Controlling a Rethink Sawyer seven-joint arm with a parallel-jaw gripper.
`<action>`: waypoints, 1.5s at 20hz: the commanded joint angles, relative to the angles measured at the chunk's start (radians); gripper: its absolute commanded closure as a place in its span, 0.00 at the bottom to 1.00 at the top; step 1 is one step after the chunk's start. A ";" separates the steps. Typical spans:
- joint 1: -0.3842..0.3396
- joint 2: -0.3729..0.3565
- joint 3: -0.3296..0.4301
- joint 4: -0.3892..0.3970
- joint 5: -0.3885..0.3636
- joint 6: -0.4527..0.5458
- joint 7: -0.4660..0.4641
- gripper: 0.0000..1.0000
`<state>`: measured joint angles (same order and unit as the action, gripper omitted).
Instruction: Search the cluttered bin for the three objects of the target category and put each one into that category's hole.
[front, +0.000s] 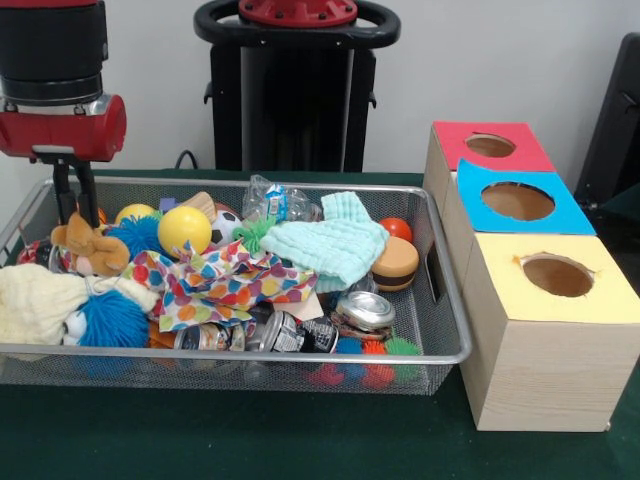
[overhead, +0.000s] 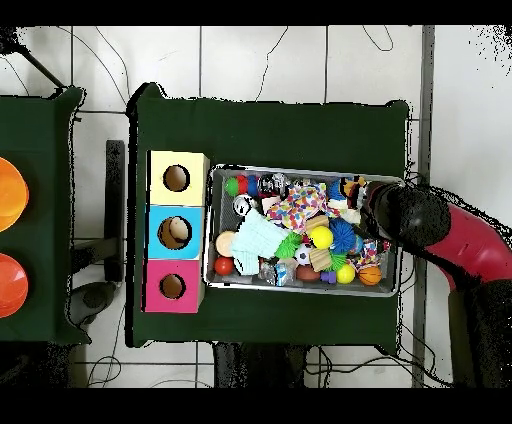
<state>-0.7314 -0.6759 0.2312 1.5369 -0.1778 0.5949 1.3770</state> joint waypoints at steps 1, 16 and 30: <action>0.006 -0.012 0.060 0.082 -0.021 0.013 0.022 1.00; -0.001 -0.001 0.072 0.083 -0.019 0.009 0.015 1.00; -0.009 0.006 0.085 0.081 -0.021 -0.002 0.001 1.00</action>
<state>-0.7315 -0.6759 0.2312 1.5369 -0.1813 0.5949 1.3770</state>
